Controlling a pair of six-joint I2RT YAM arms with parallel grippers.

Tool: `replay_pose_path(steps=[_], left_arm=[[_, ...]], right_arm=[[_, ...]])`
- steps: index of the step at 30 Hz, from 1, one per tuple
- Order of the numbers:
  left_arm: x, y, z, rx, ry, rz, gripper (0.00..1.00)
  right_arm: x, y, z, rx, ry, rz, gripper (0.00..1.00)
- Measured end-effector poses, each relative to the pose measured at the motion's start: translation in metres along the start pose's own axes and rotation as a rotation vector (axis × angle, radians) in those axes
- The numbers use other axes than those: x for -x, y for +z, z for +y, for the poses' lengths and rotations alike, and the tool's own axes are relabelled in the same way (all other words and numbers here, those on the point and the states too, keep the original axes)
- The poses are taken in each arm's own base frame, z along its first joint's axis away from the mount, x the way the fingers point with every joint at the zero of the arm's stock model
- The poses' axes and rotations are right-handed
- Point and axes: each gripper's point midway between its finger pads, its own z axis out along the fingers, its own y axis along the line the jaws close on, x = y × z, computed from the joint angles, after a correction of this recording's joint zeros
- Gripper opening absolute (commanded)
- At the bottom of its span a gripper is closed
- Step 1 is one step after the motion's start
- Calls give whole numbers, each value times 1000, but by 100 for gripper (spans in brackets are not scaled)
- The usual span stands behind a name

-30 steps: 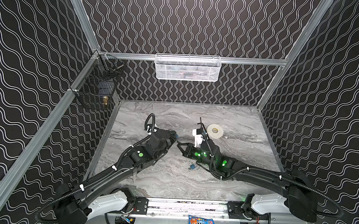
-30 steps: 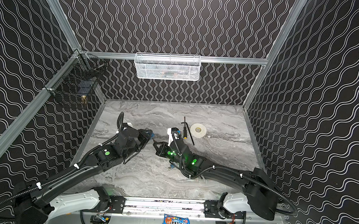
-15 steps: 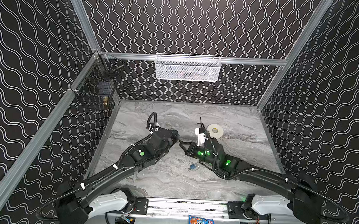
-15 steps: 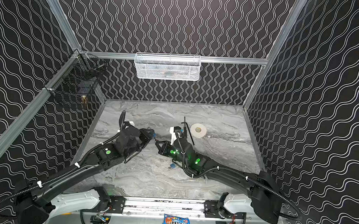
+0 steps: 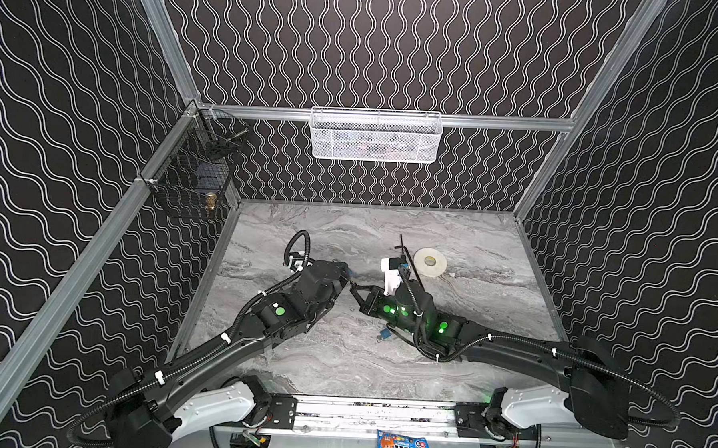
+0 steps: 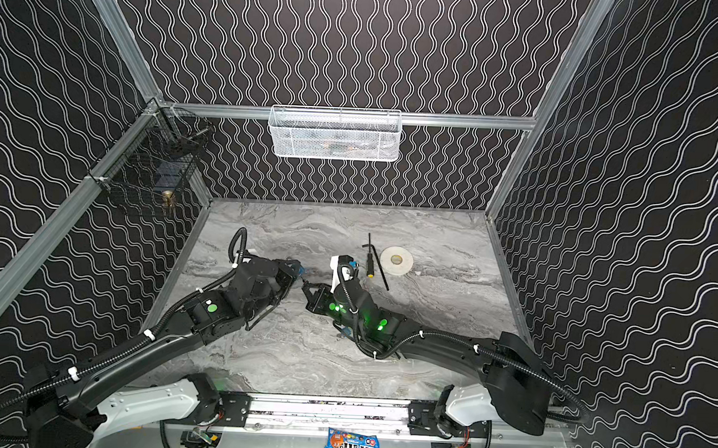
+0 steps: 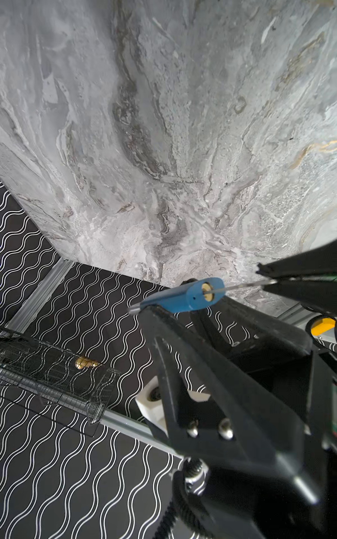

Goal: Unlock with the key

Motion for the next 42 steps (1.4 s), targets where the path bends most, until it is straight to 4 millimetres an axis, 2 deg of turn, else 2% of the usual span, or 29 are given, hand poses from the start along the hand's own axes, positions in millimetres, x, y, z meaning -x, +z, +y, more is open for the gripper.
replay_pose_path(steps=[8,15,23,27,32,36,39,42], left_arm=[[-5,0,-3,-16,-25,17,0],[-8,1,-1,-3,-15,25,0],[-3,-2,-3,4,-9,-5,0],[-3,-8,-13,-33,5,13,0],[-4,-8,-13,-36,77,25,0],[2,-6,-10,-17,126,4,0],[2,-5,-9,-15,140,3,0],[2,-5,-9,-14,151,0,0]], right_arm=[[10,-7,3,-19,-32,-14,0],[8,7,4,-30,-59,19,0],[8,12,7,-13,-84,49,0],[13,1,15,8,-113,44,25],[13,-18,26,67,-165,52,42],[21,-26,33,92,-178,53,40],[36,-22,23,61,-151,49,37],[32,-15,19,52,-127,93,31]])
